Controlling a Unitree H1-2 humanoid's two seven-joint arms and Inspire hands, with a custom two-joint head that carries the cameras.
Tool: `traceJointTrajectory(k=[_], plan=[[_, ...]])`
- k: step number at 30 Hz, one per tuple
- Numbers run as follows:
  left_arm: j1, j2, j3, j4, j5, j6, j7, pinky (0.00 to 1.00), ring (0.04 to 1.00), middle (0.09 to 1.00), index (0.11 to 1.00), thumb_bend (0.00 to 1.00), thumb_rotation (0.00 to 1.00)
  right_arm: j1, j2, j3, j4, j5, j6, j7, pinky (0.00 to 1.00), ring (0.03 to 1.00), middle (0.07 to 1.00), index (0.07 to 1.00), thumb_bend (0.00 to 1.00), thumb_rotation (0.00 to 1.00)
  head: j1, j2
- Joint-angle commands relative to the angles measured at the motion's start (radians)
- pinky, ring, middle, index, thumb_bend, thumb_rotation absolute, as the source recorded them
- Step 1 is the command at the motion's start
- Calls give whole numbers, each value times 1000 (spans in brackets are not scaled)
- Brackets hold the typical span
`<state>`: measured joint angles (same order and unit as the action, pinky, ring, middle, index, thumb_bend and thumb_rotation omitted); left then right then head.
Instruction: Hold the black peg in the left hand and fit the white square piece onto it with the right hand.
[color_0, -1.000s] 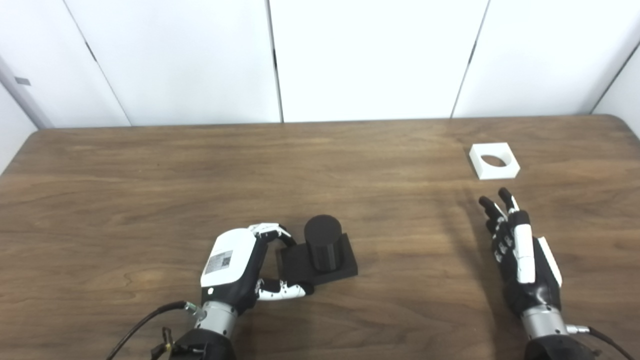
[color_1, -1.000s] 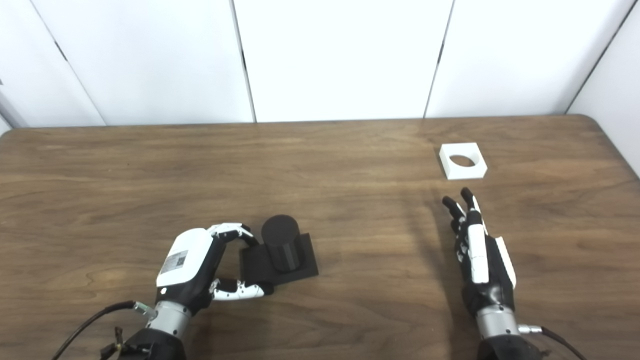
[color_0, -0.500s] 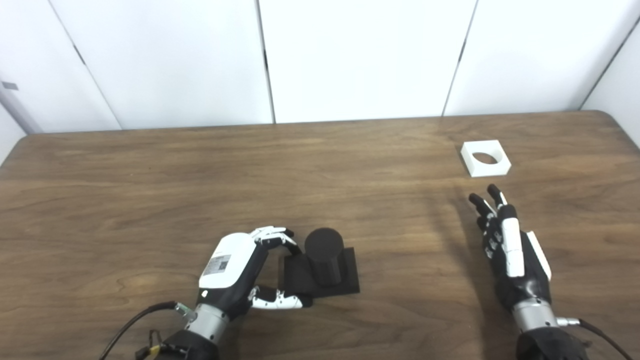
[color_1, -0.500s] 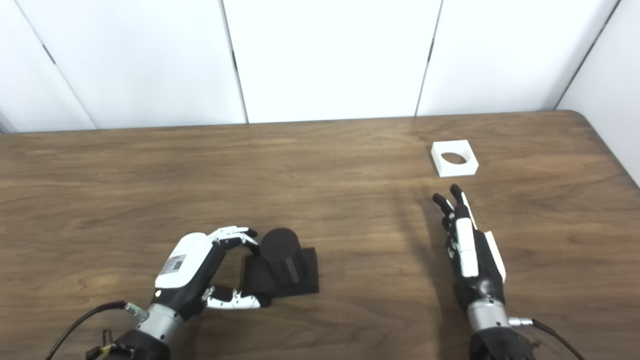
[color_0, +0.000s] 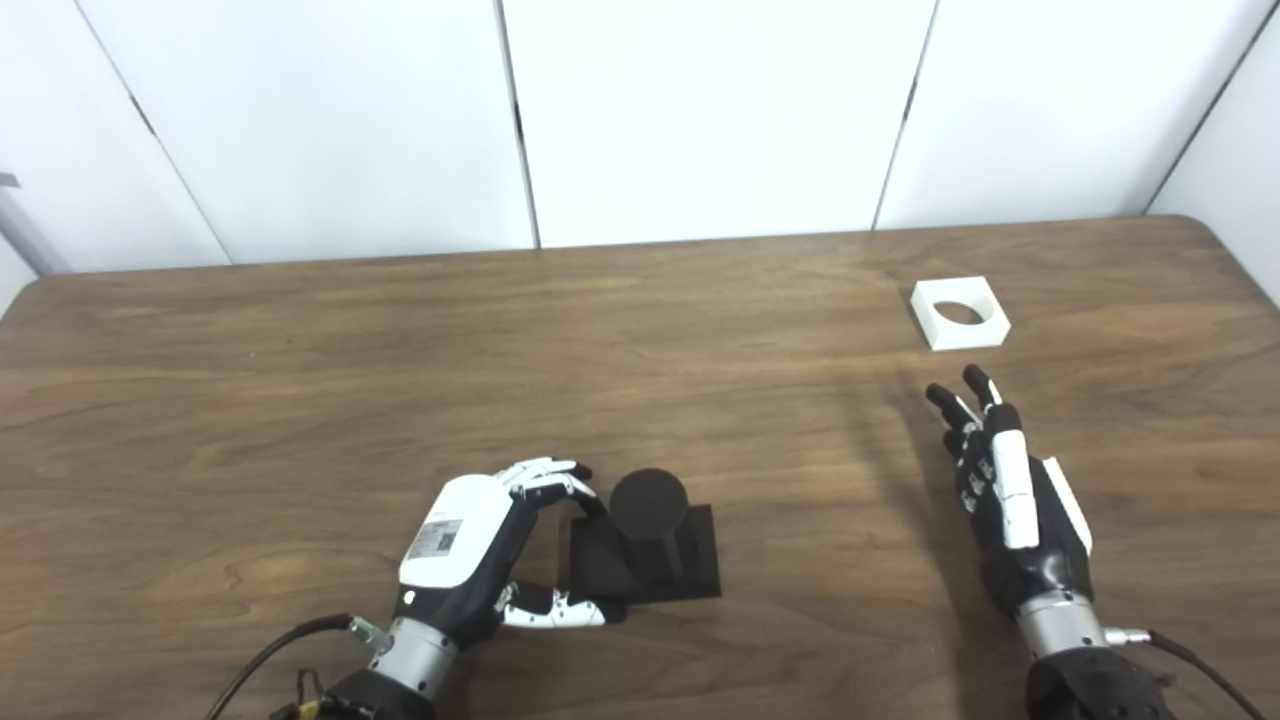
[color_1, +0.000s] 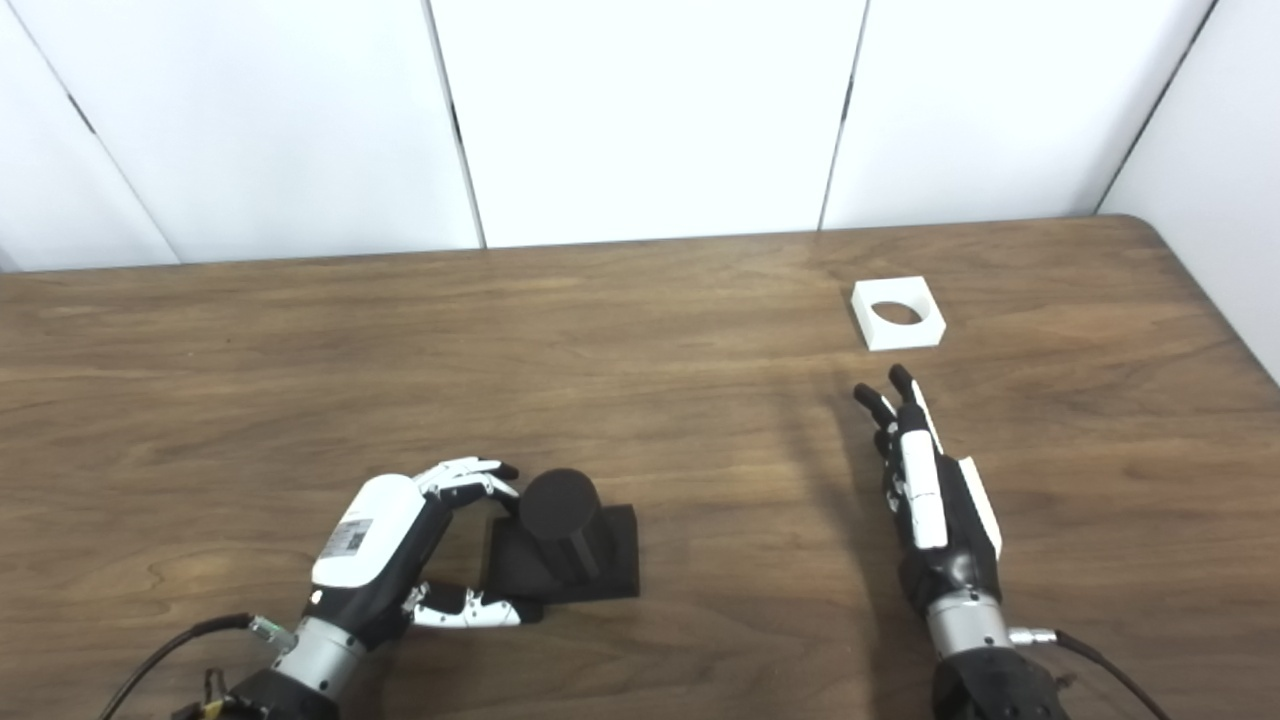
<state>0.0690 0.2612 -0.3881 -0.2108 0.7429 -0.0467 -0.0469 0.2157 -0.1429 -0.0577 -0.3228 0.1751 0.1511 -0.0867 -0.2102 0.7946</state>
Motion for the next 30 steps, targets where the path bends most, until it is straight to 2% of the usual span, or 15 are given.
traceJointTrajectory(k=[1,5,7,9,11,15,19,24,27,30], plan=[[22,-2,-25,28,-1,-2,-40,748,831,792,490,502,54,-11,42,3,-30,-5,7,3,1000,978,902,1000,610,983,1,1],[25,0,-24,23,-3,5,-52,754,834,794,490,503,53,-21,28,-1,-64,-41,31,-9,1000,962,884,982,583,854,-49,-30],[26,4,-25,22,-4,6,-59,756,837,798,490,503,52,-32,20,-5,-87,-61,56,-14,1000,956,890,925,610,622,-63,-38],[26,9,-24,22,-4,4,-60,757,836,799,490,504,50,-46,11,-12,-100,-93,60,-18,1000,950,892,896,624,452,-80,-49],[28,11,-24,25,-3,0,-57,758,832,797,489,505,49,-53,4,-14,-104,-125,60,-19,999,937,889,887,636,356,-86,-66],[34,13,-20,26,-3,3,-54,759,832,796,489,505,47,-73,-32,-27,-103,-188,59,-10,1000,936,885,893,638,314,-114,-103],[39,18,-19,33,3,-4,-47,775,823,789,489,507,45,-86,-35,-52,-103,-180,70,2,1000,961,894,891,661,315,-153,-143],[44,22,-13,42,4,-24,-33,779,814,782,488,509,40,-101,-53,-69,-93,-210,61,16,1000,944,894,894,666,347,-187,-196],[48,21,-8,53,4,-36,-23,783,815,778,488,509,40,-115,-67,-78,-99,-211,68,26,999,947,900,902,673,328,-192,-204],[51,20,-7,68,11,-50,-11,786,817,776,488,509,41,-137,-105,-77,-97,-262,58,38,962,930,896,905,685,352,-186,-236]])
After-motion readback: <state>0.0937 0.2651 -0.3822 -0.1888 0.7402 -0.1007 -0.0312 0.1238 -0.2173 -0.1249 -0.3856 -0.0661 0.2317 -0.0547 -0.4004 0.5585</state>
